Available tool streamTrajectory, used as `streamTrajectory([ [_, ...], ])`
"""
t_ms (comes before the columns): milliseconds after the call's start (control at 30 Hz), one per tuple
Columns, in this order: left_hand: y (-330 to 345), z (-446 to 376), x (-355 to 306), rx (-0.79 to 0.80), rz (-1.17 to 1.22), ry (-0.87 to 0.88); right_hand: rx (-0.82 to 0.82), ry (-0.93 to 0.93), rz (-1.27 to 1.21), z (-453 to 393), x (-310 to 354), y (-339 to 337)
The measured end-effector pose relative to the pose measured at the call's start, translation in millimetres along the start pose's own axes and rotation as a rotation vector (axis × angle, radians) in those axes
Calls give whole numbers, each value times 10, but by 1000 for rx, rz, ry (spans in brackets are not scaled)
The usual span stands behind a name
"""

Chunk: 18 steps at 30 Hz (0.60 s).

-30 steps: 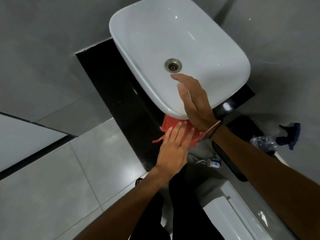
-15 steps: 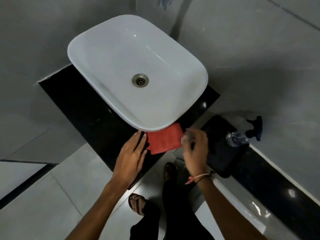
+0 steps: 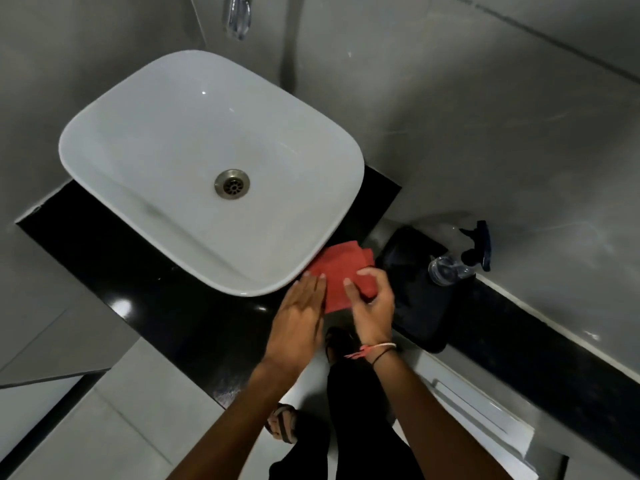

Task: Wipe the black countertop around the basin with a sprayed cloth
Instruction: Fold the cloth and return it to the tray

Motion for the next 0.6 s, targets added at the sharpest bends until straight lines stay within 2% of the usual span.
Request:
streamTrajectory([
  [100, 35, -403, -238, 78, 283, -35, -120, 181, -371, -187, -284, -385],
  [200, -90, -690, -429, -41, 611, -66, -43, 316, -668, -292, -490, -640],
  [267, -80, -819, -410, -73, 678, -99, 92, 357, -696, -356, -503, -701],
  [367, 341, -1126, -430, 230, 690, -167, 189, 401, -618, -536, -507, -876],
  [400, 509, -1206, -465, 345, 710, -184, 165, 422, -584, -597, -558, -958],
  [467, 754, -1315, -478, 436, 810, -235, 82, 481, -575, -676, -705, -1050],
  [600, 1011, -1392, -365, 404, 791, -380, -55, 623, -670, -653, -1069, -994],
])
Point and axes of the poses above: each hand's wrist, its own z-axis away from the middle knuckle, its own y-axis out of the palm, x = y × z, the point moved 10 cm from there along -z, towards the middle knuckle, and after that the axes turned 8 degrees about x, right-handed, at the moved point
